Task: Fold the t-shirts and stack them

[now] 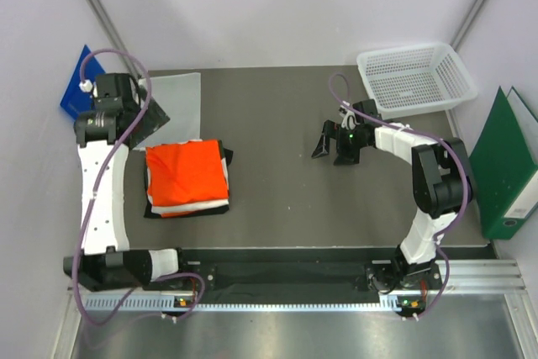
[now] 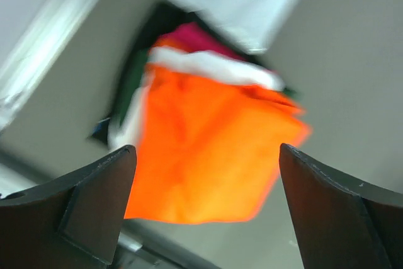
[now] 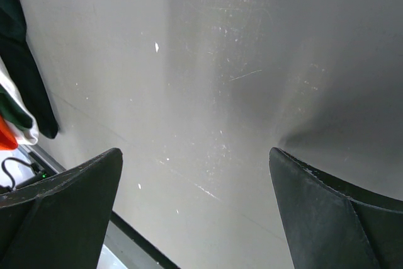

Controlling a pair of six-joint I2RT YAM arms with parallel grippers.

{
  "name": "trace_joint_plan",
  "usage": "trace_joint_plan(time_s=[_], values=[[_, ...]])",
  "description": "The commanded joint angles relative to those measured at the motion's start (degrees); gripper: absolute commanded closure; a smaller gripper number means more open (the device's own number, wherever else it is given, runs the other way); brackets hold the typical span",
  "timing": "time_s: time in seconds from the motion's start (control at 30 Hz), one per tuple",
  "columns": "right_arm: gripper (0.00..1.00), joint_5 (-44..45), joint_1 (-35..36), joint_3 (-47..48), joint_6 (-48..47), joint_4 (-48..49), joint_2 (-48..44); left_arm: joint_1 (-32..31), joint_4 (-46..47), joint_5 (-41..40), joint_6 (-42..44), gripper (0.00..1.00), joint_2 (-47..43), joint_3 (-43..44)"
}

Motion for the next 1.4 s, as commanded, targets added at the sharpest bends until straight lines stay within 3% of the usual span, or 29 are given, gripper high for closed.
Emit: trace_joint_plan(time_s=[0.0, 0.07, 0.1, 0.17, 0.2, 0.37, 0.5, 0.83, 1.13, 1.37], values=[[0.0, -0.7, -0.3, -0.7, 0.0, 2.1, -0.3, -2.0, 10.4, 19.5, 3.1, 0.01, 1.1, -2.0], [0.01, -0.5, -0.4, -0.7, 0.0, 1.9, -0.3, -5.7, 11.9, 21.9, 4.1, 0.1, 3.5, -3.0], [0.0, -0.4, -0.4, -0.7, 0.0, 1.7, -0.3, -10.6, 12.2, 22.1, 4.6, 0.42, 6.3, -3.0], [0.0, -0.1, -0.4, -0.6, 0.0, 1.5, -0.4, -14.7, 12.5, 21.8, 5.2, 0.9, 9.2, -3.1], [0.0, 0.1, -0.4, -0.7, 0.0, 1.4, -0.5, -18.2, 11.4, 21.3, 4.9, 1.0, 12.8, -2.5], [0.01, 0.6, -0.4, -1.0, 0.1, 1.1, -1.0, -29.0, 8.0, 14.3, 5.3, 1.0, 24.3, 0.6], [0.0, 0.8, -0.4, -1.4, 0.2, 1.3, -1.0, -32.0, 7.2, 10.6, 3.5, 1.0, 29.7, 1.1], [0.0, 0.9, -0.9, -1.4, 0.6, 1.3, -0.8, -31.9, 8.8, 3.9, -0.8, 1.0, 33.7, -8.3], [0.0, 0.7, -1.6, -1.4, 0.6, 1.4, -0.9, -30.9, 9.7, 3.0, -3.1, 1.0, 34.2, -15.4], [0.0, 0.3, -1.7, -2.0, 0.6, 1.9, -0.9, -21.6, 9.9, 1.7, -1.6, 1.0, 28.3, -21.8]])
